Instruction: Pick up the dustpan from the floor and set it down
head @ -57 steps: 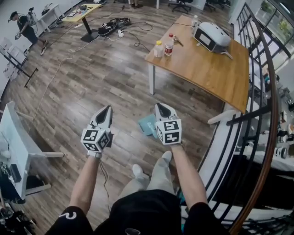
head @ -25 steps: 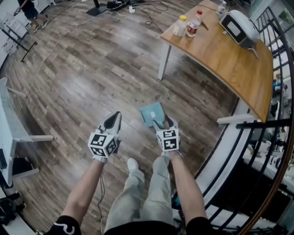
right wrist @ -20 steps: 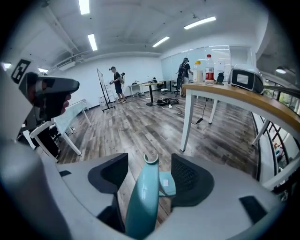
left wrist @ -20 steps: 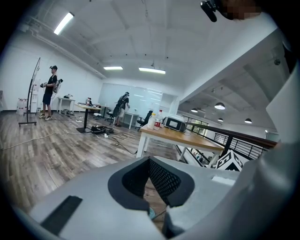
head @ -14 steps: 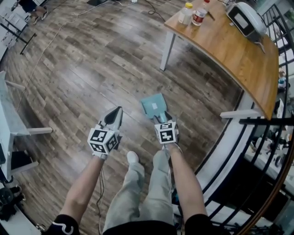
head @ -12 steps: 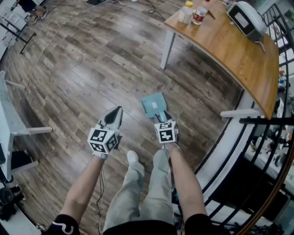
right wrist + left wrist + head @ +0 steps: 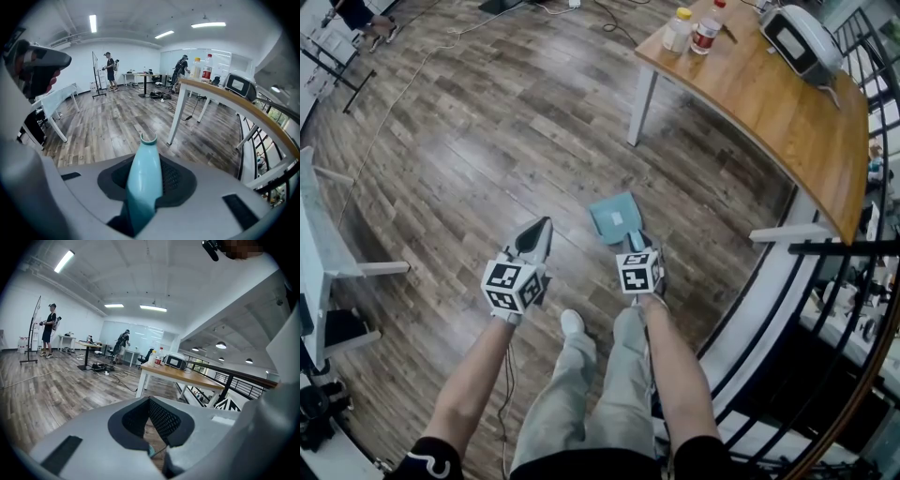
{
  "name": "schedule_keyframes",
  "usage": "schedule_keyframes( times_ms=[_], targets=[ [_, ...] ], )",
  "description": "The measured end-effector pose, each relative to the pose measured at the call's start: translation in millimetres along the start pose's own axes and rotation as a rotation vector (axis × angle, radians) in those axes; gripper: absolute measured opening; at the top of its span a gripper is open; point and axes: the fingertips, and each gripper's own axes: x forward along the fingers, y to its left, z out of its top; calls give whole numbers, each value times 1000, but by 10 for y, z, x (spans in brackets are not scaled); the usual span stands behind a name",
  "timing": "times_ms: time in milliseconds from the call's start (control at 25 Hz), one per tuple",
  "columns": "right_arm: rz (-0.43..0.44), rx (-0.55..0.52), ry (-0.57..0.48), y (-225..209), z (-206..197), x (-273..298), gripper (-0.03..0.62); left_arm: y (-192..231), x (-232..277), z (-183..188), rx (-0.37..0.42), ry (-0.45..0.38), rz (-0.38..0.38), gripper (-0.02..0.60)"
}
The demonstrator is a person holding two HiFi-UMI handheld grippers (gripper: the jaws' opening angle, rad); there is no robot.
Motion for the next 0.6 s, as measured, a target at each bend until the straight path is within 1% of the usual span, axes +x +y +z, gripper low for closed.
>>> schedule_keyframes(
  times_ms=[600],
  targets=[
    [-8,75,0,-192,-31,-314,87,-139,-55,161,13,19,-13,-6]
  ],
)
